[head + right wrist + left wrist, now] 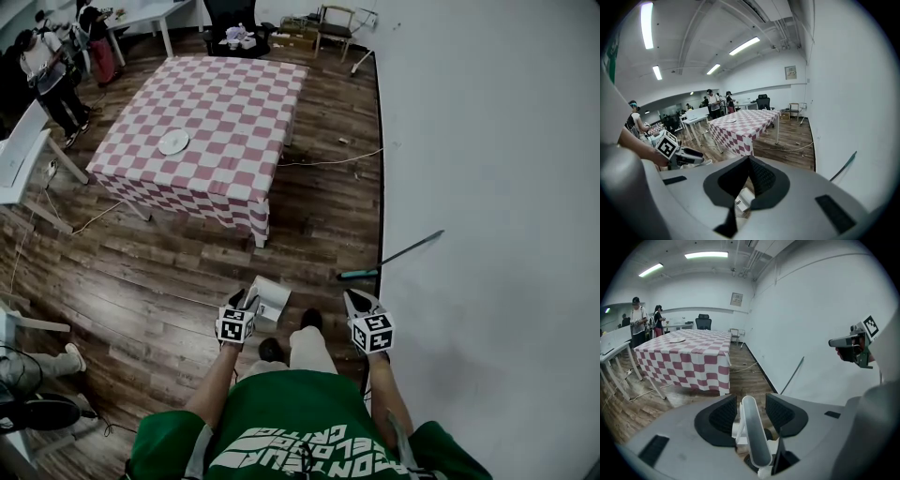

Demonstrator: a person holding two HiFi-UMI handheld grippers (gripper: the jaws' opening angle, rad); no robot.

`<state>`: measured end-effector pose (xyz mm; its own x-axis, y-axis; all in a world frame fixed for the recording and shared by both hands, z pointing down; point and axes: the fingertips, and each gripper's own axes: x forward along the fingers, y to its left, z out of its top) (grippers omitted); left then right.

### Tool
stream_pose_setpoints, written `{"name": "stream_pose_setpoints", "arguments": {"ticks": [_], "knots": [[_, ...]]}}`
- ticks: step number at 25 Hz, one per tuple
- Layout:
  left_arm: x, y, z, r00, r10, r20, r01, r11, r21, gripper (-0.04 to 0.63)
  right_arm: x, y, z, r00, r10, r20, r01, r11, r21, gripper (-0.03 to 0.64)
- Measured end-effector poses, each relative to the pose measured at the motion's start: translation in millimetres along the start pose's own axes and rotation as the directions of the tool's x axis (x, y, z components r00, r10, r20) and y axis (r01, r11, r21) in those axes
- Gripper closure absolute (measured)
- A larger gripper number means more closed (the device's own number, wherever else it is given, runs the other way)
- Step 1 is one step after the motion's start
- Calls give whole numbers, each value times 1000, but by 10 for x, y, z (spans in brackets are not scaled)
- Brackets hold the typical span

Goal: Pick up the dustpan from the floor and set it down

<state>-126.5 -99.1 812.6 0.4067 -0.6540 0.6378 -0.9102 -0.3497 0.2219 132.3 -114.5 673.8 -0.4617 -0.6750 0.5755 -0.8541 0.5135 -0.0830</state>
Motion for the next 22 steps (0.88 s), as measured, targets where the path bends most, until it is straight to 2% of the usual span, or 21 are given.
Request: {"name": "stream_pose_setpoints", "arguments": {"ticks": [4, 8, 12, 16, 19, 22], "knots": [[-294, -20, 174, 996, 23, 86, -22, 1000, -10, 422, -61, 39, 8, 1000, 0, 19, -1, 1000, 10, 609], [-578, -31, 441, 981, 40, 187, -35, 999, -29, 423, -90, 106, 54, 999, 6, 38, -6, 1000, 13, 609], [-798, -117, 720, 959, 35, 281, -21, 998, -53, 485, -111, 184, 51, 999, 15, 52, -16, 1000, 18, 609], [-991, -232, 964, 932, 27, 360, -16, 999, -33, 557, -125, 281, 72, 997, 27, 67, -28, 999, 22, 609], [-1073, -307, 1054, 917, 13, 398, -6, 1000, -20, 588, -131, 339, 97, 996, 32, 82, -34, 999, 26, 609], [-1102, -360, 1087, 912, -2, 411, 8, 1000, -13, 591, -132, 391, 130, 995, 37, 94, -40, 999, 27, 609]]}}
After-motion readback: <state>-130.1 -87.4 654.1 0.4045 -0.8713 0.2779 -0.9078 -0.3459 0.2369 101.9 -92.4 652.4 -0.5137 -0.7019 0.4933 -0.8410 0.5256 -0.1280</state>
